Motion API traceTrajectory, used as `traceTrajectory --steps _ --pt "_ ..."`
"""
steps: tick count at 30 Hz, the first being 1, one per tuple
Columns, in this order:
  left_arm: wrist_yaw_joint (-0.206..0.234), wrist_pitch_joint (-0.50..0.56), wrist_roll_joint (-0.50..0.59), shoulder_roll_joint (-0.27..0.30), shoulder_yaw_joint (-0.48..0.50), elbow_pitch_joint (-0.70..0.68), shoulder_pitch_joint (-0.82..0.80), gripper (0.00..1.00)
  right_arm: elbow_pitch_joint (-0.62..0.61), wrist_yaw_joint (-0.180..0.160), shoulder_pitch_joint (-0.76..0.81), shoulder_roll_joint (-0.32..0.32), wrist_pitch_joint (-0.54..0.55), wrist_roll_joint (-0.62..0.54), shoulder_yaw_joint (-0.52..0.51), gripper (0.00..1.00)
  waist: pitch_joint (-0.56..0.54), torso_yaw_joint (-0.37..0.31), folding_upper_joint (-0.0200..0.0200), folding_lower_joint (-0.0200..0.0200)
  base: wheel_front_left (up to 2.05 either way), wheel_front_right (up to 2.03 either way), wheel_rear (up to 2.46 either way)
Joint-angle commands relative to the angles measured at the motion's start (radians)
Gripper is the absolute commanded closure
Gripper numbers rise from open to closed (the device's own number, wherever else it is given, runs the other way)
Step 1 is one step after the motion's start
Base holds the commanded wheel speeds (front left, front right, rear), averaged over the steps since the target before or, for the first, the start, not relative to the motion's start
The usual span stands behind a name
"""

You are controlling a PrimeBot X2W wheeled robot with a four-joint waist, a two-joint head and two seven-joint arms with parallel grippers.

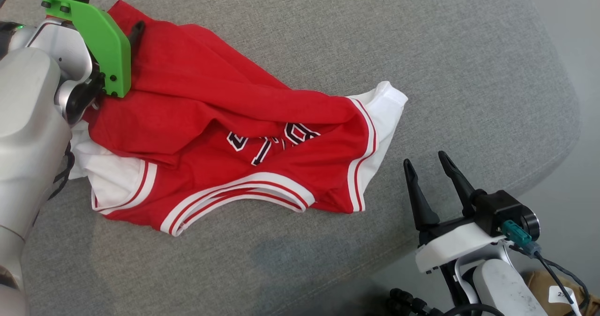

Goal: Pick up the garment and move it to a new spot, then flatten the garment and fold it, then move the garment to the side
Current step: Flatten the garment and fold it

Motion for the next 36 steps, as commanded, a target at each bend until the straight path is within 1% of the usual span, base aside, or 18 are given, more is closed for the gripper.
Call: traceTrajectory --steps 1,2,3,4,5,12,19,23,30,34,36 --pt "-0.004 0.021 0.003 0.012 -0.01 0.019 -0.004 0.0 -0.003 -0.002 0.005 -0.001 0.0 0.007 -0.004 0.0 0.001 -0.006 0.0 -0.0001 0.0 0.0 0.0" --pt "-0.004 0.027 -0.001 0.013 -0.013 0.024 0.0 0.05 -0.003 -0.002 0.006 -0.001 0.0 0.008 -0.007 0.0 0.0 -0.007 0.0 -0.0001 0.0 0.0 0.0" --pt "-0.004 0.03 -0.006 0.013 -0.014 0.027 0.002 0.49 -0.003 -0.002 0.008 -0.001 0.0 0.009 -0.009 0.0 -0.001 -0.007 0.0 -0.0001 0.0 0.0 0.0" --pt "-0.005 0.032 -0.012 0.012 -0.015 0.027 0.005 0.73 -0.002 -0.002 0.009 -0.001 0.0 0.009 -0.011 0.0 -0.002 -0.006 0.0 -0.0001 0.0 0.0 0.0" --pt "-0.005 0.031 -0.018 0.009 -0.015 0.025 0.009 1.0 -0.002 -0.002 0.011 -0.001 0.0 0.01 -0.014 0.0 -0.004 -0.005 0.0 -0.0001 0.0 0.0 0.0" --pt "-0.007 -0.003 -0.067 -0.005 -0.018 -0.032 0.03 1.0 0.006 -0.002 0.009 -0.001 0.0 0.007 -0.024 0.0 -0.024 0.01 0.0 -0.0001 0.0 0.0 0.0" --pt "-0.007 -0.079 -0.146 -0.006 0.005 -0.123 0.04 1.0 0.013 -0.002 0.023 -0.001 0.0 -0.007 -0.033 0.0 -0.064 0.031 0.0 -0.0001 0.0 0.0 0.0" --pt "-0.007 -0.152 -0.136 0.002 0.029 -0.153 -0.018 1.0 0.019 -0.002 0.027 -0.001 0.0 -0.009 -0.025 0.0 -0.089 0.041 0.0 -0.0001 0.0 0.0 0.0" --pt "0.011 -0.314 -0.097 -0.015 0.074 -0.22 -0.115 1.0 0.03 -0.002 0.041 -0.001 0.0 0.0 -0.018 0.0 -0.132 0.046 0.0 -0.0001 0.0 0.0 0.0" --pt "0.024 -0.408 -0.064 -0.015 0.092 -0.302 -0.136 1.0 0.027 -0.002 0.06 -0.001 0.0 -0.002 -0.044 0.0 -0.149 0.071 0.0 -0.0001 0.0 0.0 0.0" --pt "0.035 -0.443 -0.058 -0.004 0.098 -0.365 -0.105 1.0 0.024 -0.002 0.073 -0.001 0.0 -0.008 -0.064 0.0 -0.162 0.089 0.0 -0.0001 0.0 0.0 0.0"
